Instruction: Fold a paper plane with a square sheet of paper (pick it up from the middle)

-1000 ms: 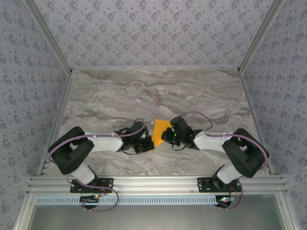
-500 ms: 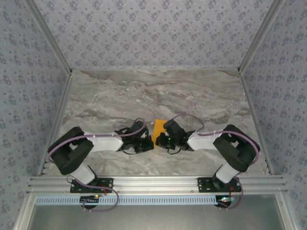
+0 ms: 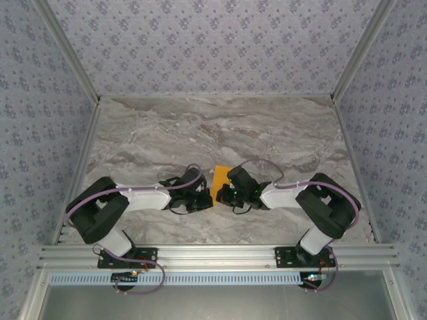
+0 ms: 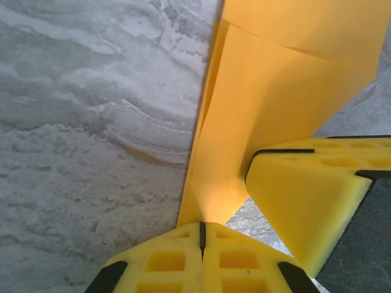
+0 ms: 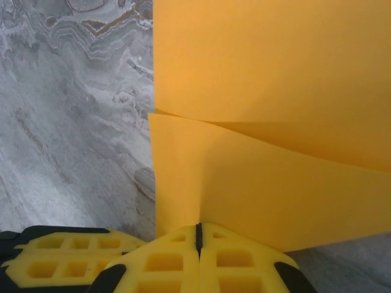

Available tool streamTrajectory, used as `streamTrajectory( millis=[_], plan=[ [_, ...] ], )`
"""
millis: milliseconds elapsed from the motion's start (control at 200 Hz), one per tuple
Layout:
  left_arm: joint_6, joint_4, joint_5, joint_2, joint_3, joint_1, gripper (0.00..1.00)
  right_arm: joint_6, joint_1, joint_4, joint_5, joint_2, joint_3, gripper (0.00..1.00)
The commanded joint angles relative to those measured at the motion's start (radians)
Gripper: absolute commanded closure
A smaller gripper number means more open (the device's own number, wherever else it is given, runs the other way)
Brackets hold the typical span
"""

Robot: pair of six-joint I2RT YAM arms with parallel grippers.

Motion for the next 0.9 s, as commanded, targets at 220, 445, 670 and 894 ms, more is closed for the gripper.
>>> streamTrajectory(
  millis=[220,445,670,894],
  plan=[
    [-0.027,-0.22,-0.072,0.061,-0.005,0.0,1.0,-0.158,-0.13,0.0,0.02,-0.013,-0.085,1.0],
    [-0.026,-0.236,-0.058,0.088,0.001,0.005,1.0,-0.204,-0.305,-0.11,0.017,-0.118,-0.107,1.0],
    [0.0,-0.235,-0.053,0.08,0.034,0.005,1.0,-0.217,-0.255,-0.157,0.002,-0.224,-0.055,1.0],
    [0.006,-0.238,-0.053,0.086,0.044,0.005,1.0,-0.154,-0.062,-0.076,-0.011,-0.108,0.026,1.0]
  ],
)
